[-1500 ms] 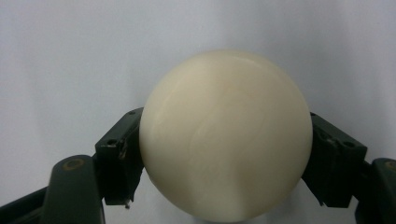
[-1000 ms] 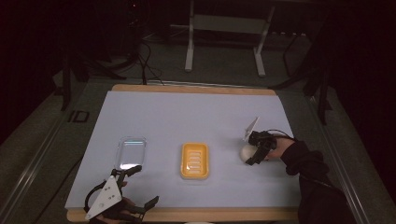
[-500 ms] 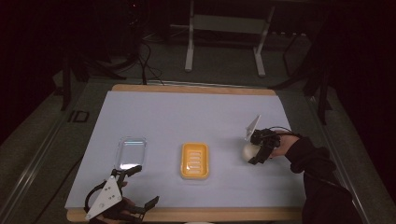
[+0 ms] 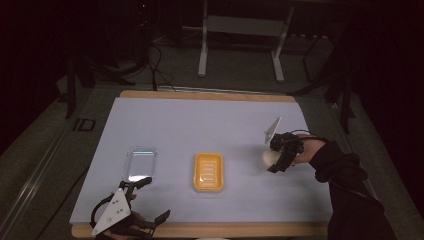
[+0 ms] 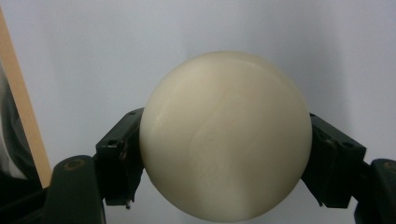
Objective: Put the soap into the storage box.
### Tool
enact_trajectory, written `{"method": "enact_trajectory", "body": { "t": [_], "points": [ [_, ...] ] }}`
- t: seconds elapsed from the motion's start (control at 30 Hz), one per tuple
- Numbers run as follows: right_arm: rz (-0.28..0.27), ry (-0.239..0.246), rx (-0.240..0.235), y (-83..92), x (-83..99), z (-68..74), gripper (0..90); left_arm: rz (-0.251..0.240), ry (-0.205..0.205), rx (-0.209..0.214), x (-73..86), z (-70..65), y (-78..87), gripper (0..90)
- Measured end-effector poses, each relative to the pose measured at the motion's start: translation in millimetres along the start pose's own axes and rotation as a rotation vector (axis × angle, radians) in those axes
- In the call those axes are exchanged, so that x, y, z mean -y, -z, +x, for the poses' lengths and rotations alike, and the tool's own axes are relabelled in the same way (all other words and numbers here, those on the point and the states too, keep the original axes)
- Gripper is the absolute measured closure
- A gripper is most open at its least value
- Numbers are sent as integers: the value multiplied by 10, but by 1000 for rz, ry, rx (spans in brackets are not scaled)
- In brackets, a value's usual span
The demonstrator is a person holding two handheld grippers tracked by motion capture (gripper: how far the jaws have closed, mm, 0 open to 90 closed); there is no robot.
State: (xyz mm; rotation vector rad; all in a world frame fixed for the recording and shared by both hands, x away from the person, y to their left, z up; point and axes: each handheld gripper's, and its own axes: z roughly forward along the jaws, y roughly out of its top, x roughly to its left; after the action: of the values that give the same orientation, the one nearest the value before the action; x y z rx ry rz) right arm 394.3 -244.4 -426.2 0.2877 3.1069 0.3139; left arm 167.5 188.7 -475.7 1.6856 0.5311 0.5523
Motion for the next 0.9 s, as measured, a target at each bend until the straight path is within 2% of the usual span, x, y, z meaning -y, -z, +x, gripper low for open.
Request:
{"method": "enact_trajectory", "body": {
  "t": [0.23,0.33,0.63,0.9],
  "points": [
    [5,-6,-3,166,-77,53,249,-1,2,-3,1,4,0,1],
    [2,-8,26,229,-108,85,249,-2,8,-7,3,11,5,1],
    [5,29,48,333,-219,190,248,0,-1,-4,0,0,2,1],
    [-26,79,56,389,-459,295,249,-2,-2,-3,-1,-3,6,1]
  ]
}}
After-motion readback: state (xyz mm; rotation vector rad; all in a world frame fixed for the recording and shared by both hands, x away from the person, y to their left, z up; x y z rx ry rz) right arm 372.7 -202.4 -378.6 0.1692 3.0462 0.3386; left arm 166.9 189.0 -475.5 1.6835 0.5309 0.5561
